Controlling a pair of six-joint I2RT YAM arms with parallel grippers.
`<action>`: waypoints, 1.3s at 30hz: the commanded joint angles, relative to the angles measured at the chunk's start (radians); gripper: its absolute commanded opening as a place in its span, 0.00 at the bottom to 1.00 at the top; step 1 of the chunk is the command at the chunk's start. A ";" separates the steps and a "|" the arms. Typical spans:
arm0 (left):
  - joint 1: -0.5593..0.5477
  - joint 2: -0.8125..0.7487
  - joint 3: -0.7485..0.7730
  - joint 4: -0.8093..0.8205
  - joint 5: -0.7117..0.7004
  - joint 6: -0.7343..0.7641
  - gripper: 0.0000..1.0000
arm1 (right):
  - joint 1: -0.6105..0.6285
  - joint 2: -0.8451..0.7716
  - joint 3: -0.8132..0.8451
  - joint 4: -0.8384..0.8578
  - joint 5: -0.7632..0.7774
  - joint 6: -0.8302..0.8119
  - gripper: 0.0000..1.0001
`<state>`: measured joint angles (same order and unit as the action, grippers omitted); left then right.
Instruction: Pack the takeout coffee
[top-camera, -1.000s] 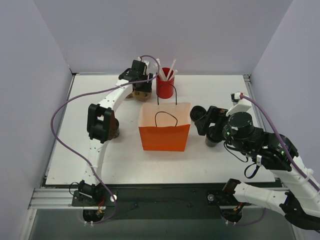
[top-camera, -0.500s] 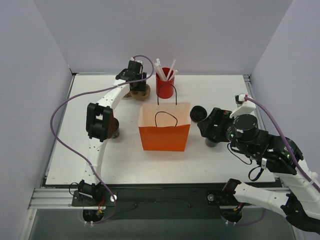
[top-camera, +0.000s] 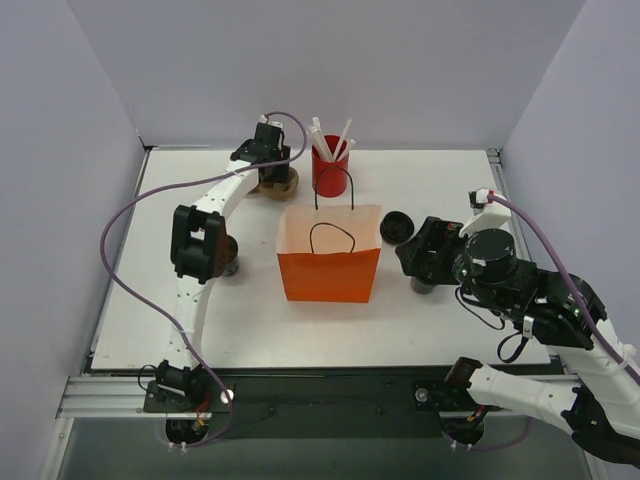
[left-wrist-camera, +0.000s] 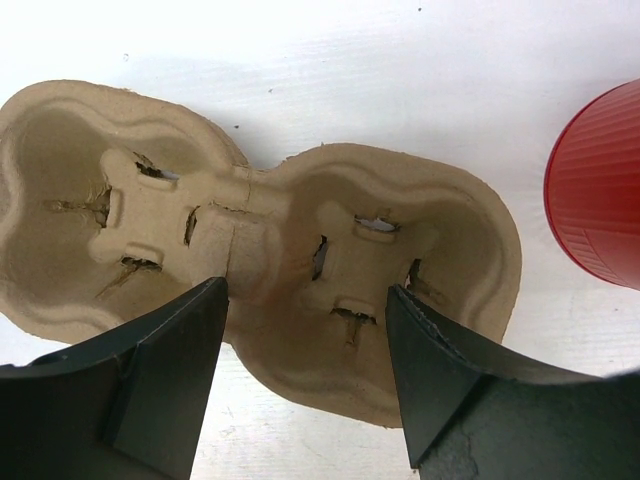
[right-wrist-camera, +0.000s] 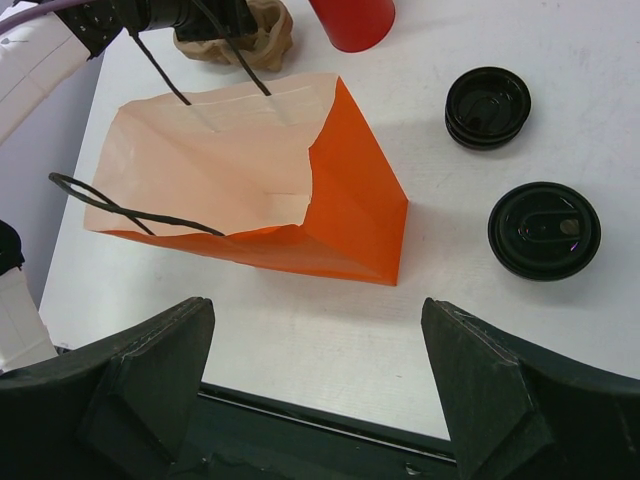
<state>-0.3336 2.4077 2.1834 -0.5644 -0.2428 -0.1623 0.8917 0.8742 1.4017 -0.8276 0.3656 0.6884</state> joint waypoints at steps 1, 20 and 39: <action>0.027 -0.036 0.009 0.003 -0.023 0.020 0.74 | 0.006 0.016 0.023 -0.005 0.012 -0.010 0.88; 0.038 -0.087 0.010 0.055 -0.046 0.069 0.74 | 0.006 0.074 0.043 -0.005 0.019 -0.013 0.88; 0.079 -0.013 0.082 0.011 0.051 0.044 0.66 | 0.004 0.103 0.068 -0.005 0.045 -0.041 0.89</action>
<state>-0.2661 2.4012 2.1979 -0.5510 -0.2375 -0.1108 0.8917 0.9611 1.4311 -0.8280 0.3782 0.6701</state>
